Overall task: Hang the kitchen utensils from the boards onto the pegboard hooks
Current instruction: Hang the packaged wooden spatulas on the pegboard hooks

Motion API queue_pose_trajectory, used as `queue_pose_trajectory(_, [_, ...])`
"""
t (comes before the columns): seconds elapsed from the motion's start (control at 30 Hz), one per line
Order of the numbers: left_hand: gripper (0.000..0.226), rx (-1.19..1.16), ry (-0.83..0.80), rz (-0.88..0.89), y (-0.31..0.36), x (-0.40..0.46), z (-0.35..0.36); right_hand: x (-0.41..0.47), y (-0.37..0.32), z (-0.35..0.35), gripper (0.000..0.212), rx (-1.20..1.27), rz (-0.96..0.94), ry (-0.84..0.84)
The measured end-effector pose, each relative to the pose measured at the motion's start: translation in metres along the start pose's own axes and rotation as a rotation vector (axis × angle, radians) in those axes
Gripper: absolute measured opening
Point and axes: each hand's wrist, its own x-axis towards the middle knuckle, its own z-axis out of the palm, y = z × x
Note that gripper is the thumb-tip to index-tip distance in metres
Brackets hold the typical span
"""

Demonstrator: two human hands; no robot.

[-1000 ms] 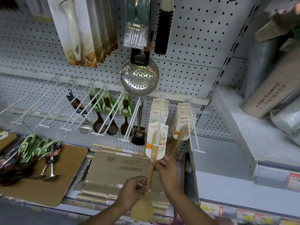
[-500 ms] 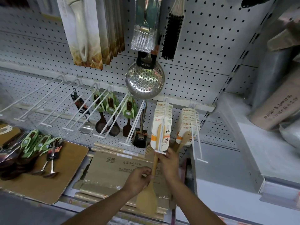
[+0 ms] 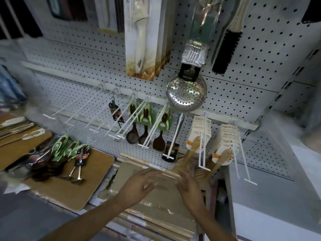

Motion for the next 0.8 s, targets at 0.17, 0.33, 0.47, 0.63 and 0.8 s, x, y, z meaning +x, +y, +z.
queue_pose_trajectory(0.17, [0.038,0.087,0.075,0.045,-0.033,-0.05,-0.077,0.001,-0.056,0.042,0.041,-0.216,-0.27,-0.135])
queue_pose_trajectory(0.33, [0.038,0.204,0.184,0.04,-0.077,-0.123,-0.168,-0.005,-0.136,0.116,0.043,-0.28,-0.49,-0.214])
queue_pose_trajectory(0.47, [0.045,0.318,0.23,0.008,-0.115,-0.188,-0.239,-0.015,-0.209,0.179,0.042,-0.28,-0.611,-0.226])
queue_pose_trajectory(0.63, [0.05,0.394,0.257,-0.056,-0.158,-0.259,-0.321,-0.028,-0.294,0.257,0.046,-0.287,-0.732,-0.255])
queue_pose_trajectory(0.8, [0.054,0.372,0.289,-0.12,-0.194,-0.323,-0.384,-0.037,-0.369,0.326,0.048,-0.338,-0.86,-0.307])
